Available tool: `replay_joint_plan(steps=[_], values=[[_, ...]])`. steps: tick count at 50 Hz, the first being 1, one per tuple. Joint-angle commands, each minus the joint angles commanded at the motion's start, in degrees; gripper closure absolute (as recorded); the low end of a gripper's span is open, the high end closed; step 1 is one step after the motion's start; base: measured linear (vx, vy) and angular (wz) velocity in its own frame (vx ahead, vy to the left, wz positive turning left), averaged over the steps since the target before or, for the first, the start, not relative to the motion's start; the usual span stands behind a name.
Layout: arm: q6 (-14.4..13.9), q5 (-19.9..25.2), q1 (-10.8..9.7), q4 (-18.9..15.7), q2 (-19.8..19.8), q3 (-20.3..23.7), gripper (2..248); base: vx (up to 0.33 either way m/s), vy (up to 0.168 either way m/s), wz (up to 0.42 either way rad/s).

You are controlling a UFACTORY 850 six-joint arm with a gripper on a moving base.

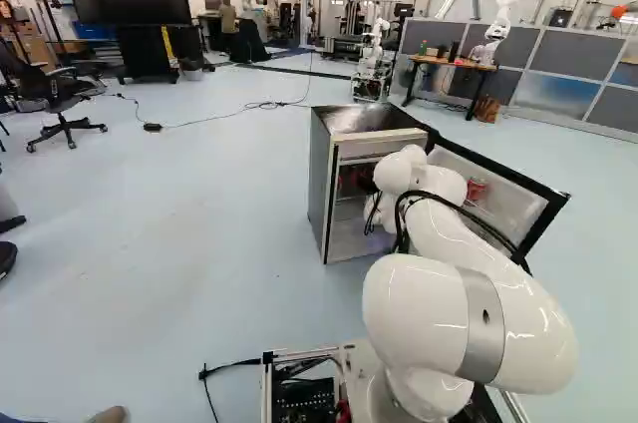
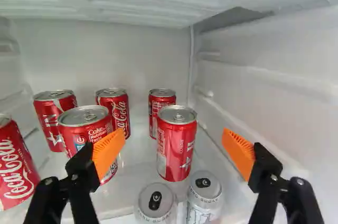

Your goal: Grab a drink from the fridge

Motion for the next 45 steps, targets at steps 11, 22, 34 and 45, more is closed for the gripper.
replay_joint_plan(steps=[11, 22, 34, 45], values=[[0.0, 0.0, 0.0, 0.0, 0.0, 0.0, 92, 0.000, 0.000, 0.000], [0.0, 0.0, 0.0, 0.0, 0.0, 0.0, 156, 0.000, 0.000, 0.000], [0.0, 0.0, 0.0, 0.0, 0.0, 0.0, 158, 0.000, 0.000, 0.000], [0.0, 0.0, 0.0, 0.0, 1.7, 1.8, 158, 0.000, 0.000, 0.000]])
